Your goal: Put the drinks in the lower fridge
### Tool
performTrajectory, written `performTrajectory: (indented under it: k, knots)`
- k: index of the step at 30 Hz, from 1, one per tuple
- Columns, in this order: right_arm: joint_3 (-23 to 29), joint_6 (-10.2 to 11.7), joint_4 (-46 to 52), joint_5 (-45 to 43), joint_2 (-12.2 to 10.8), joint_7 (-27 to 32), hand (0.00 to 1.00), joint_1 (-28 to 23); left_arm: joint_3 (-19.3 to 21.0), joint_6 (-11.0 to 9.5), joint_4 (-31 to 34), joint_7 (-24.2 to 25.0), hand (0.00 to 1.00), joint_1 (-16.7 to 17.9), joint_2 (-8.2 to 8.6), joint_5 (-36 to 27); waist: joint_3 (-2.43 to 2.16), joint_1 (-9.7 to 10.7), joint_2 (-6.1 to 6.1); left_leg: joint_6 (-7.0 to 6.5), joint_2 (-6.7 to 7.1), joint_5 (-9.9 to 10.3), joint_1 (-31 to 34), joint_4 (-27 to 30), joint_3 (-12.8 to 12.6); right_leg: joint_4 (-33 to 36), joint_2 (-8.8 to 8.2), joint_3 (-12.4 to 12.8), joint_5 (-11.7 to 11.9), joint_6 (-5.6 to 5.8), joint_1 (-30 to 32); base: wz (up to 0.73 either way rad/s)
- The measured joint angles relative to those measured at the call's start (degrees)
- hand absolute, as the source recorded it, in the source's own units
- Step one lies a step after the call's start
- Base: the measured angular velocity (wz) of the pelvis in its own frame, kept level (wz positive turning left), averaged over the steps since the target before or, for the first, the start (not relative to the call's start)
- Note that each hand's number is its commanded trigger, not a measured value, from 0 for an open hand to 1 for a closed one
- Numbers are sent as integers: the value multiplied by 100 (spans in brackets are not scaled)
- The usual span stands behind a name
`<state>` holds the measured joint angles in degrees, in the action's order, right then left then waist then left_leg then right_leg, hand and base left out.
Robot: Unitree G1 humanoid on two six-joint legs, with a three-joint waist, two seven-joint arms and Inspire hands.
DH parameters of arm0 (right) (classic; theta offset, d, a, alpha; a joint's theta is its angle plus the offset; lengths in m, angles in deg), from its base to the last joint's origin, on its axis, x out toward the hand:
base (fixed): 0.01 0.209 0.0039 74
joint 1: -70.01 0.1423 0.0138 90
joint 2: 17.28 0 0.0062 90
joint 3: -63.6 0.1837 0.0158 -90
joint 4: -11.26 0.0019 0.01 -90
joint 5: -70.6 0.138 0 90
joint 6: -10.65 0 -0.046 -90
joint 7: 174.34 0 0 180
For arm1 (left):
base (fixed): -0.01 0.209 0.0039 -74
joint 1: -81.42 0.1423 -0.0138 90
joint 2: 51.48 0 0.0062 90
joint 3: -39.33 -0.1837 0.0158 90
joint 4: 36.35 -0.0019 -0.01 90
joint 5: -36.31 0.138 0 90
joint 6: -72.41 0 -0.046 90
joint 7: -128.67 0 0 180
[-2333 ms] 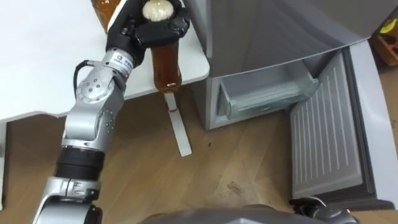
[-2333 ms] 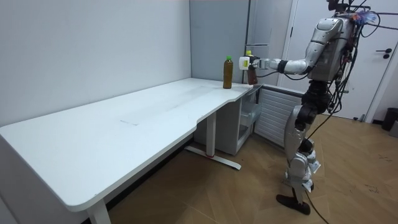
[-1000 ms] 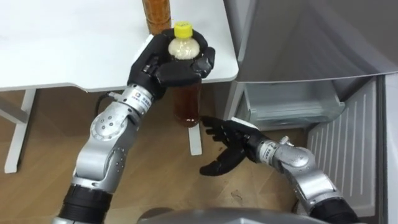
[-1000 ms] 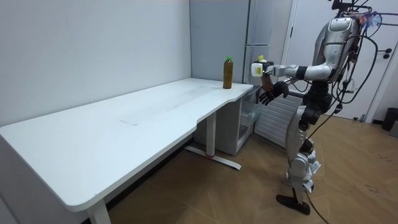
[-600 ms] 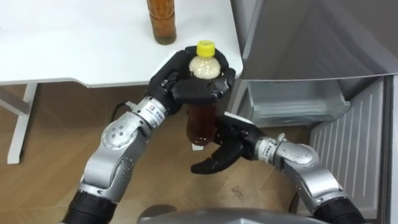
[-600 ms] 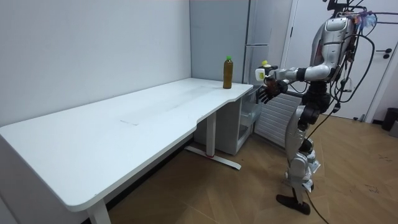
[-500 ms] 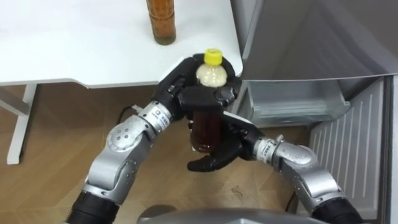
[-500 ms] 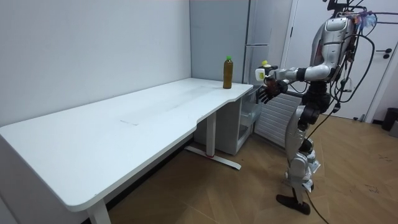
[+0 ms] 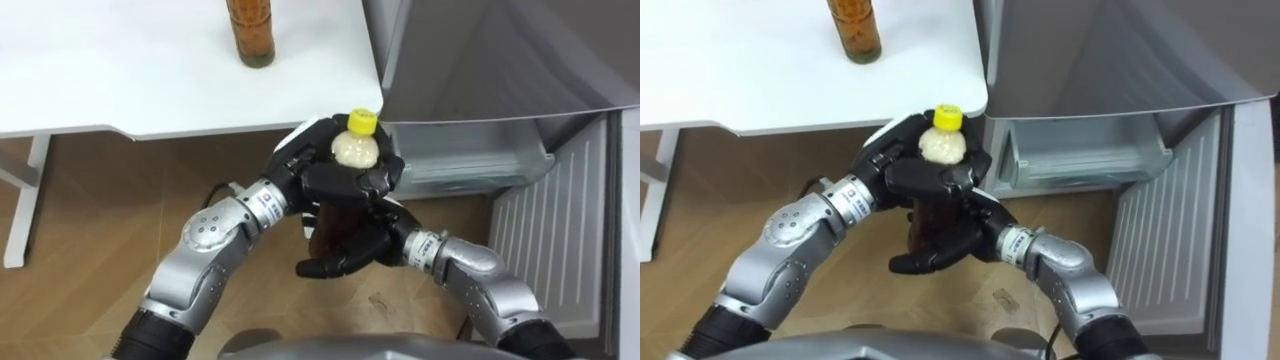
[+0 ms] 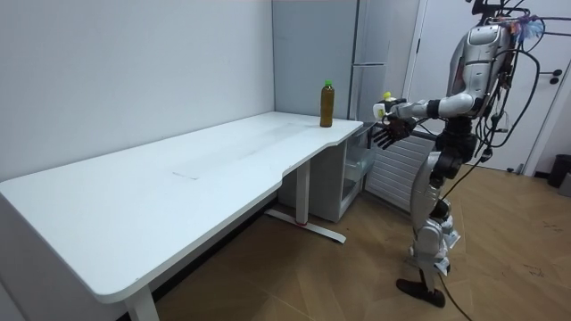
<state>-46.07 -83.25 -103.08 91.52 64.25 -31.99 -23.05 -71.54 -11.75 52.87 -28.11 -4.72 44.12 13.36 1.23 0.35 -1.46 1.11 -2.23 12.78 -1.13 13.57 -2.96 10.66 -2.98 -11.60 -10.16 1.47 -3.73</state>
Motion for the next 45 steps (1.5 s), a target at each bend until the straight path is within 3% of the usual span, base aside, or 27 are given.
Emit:
performTrajectory:
  k: [15, 16, 17, 18, 19, 27, 33, 45]
  knots:
    - [-234, 11, 9, 162, 153, -122, 100, 0, 6, 49, -1, -11, 100, 26, -68, -81, -29, 8, 56, 0, -1, 0, 2, -4, -32, 15, 1, 42, 1, -1, 62, -1]
    - [-268, 45, 11, 163, 169, -121, 100, 0, 30, 50, -1, -43, 87, 57, -65, -198, -39, 27, 73, 0, -1, 0, 2, -5, -32, 16, 1, 42, 1, -1, 63, 0]
    - [-277, 49, 11, 164, 168, -120, 100, 0, 44, 49, -1, -77, 64, 89, -61, -288, -53, 64, 94, 0, -2, 0, 1, -5, -32, 20, 1, 40, 1, -1, 63, 0]
    - [-278, 49, 11, 165, 168, -121, 100, 0, 42, 49, -1, -88, 51, 93, -62, -311, -59, 75, 104, 0, -2, 0, 1, -5, -32, 21, 1, 40, 1, -1, 63, 0]
    - [-282, 49, 11, 165, 168, -121, 100, 0, 32, 49, -1, -112, 0, 95, -64, -324, -69, 93, 124, 0, -2, 0, 0, -4, -32, 24, 1, 40, 1, -1, 63, 0]
    - [-342, 35, 10, 230, 209, -133, 100, 0, -1, 34, -1, -133, 0, 93, -122, -359, -68, 114, 138, 0, -3, -1, -14, 3, -32, 71, -3, 41, 0, -1, 64, 0]
    - [-382, 32, 10, 410, 196, -134, 100, 0, 2, -34, 0, -180, 0, 88, -122, -388, 0, 109, 116, 0, -4, 0, 16, 3, -36, 96, -6, 43, -1, 1, 84, 0]
    - [-369, 109, 8, 438, 207, -169, 100, 16, 50, -112, 138, -208, 0, 75, -169, -375, -5, 128, 124, 0, -4, -1, 38, 4, -1, 87, 2, 59, -1, 1, 127, 0]
